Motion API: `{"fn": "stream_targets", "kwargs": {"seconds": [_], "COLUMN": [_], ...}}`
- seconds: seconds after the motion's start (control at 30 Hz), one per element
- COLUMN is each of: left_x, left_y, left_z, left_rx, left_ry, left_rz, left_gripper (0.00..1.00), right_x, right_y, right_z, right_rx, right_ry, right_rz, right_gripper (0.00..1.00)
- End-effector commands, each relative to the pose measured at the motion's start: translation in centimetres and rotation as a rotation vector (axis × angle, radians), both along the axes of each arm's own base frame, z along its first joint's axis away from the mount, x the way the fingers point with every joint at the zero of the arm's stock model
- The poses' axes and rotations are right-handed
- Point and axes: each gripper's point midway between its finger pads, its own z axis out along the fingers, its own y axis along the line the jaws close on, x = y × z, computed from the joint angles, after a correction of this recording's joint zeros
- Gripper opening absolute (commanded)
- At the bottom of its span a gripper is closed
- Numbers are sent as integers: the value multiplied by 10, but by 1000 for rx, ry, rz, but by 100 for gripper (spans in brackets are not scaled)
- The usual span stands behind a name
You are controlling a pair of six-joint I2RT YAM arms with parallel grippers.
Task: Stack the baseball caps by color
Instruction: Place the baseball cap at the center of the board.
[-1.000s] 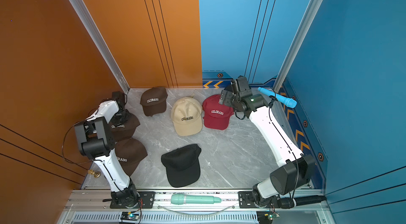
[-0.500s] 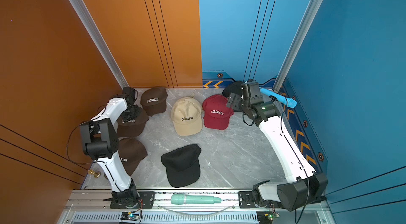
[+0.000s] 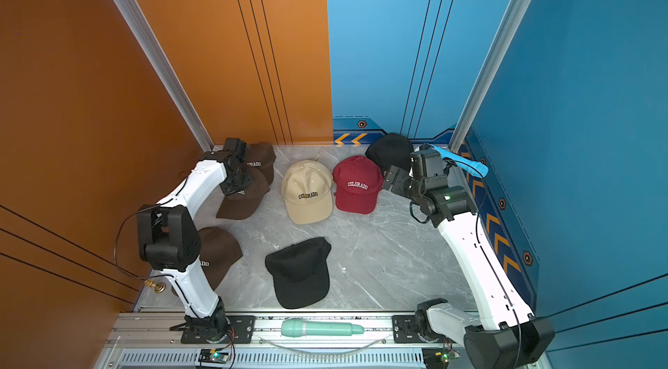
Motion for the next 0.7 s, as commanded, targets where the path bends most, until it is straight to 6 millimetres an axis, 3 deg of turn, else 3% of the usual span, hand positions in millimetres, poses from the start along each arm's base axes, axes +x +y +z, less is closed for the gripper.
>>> {"fn": "stream_targets", "kwargs": {"seconds": [0.0,0.3,0.5,0.67], "left_x": [-11,-11,-29,-39], "left_y": [-8,-19,-6,-10], "left_z": [-3,-26,-30,-46], "left_rx": [2,61,116,81], "left_ry": [31,70,77,106], "left_rz": [8,35,105,135], "left_gripper": [0,0,0,0], "right_x": [-9,-30,-40,-42], "right_y": [-4,-17,-22,-24], "right_z": [1,6,6,5], "right_rx": [26,30,34,35], "right_ry": [-7,-17,-21,-20], "right_rz": [-7,-32,-45,-49], "right_gripper": [100,100,100,100]}}
